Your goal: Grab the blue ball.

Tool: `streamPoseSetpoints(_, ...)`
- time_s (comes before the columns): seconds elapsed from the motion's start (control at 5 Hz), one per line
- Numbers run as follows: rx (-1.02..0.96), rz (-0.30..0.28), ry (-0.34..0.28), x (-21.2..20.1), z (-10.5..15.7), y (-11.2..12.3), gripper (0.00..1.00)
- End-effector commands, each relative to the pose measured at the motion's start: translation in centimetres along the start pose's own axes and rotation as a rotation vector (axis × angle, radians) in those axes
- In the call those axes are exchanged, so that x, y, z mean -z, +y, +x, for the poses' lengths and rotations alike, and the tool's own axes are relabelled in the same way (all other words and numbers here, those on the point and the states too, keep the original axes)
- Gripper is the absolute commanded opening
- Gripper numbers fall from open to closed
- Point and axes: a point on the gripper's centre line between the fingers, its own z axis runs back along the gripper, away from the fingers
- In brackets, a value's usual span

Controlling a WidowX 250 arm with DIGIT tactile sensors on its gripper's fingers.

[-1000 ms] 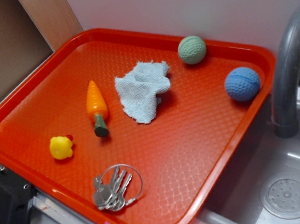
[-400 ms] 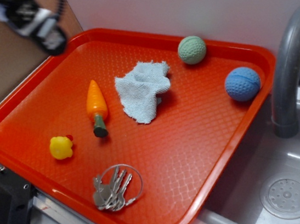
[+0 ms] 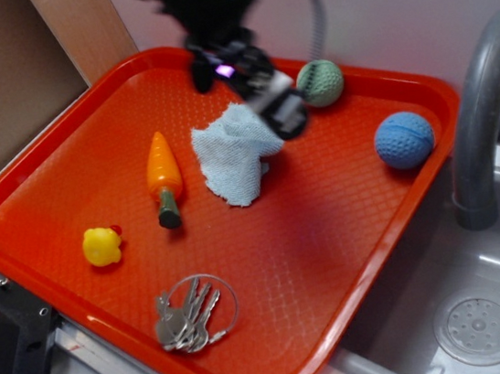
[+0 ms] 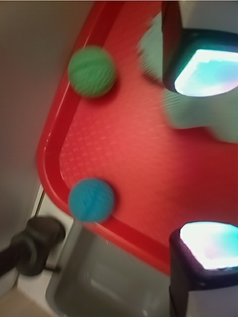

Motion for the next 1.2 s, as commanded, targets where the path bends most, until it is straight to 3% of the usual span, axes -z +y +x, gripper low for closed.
streamPoseSetpoints(0.0,0.092,-0.028,-0.112,2.3,4.0,-4.5,1.00)
streamPoseSetpoints(0.2,0.110,-0.066,-0.084,4.2,5.2,-5.8,1.00)
streamPoseSetpoints(0.4,0.110,-0.044,-0.082,5.0,5.8,-5.7,1.00)
streamPoseSetpoints(0.6,0.108,-0.042,-0.061,5.5,6.2,-5.9,0.66)
streamPoseSetpoints(0.8,0.118,-0.044,-0.054,5.4,6.3,-6.1,0.00)
streamPoseSetpoints(1.0,0.115,-0.057,-0.055,5.5,6.2,-6.1,0.00)
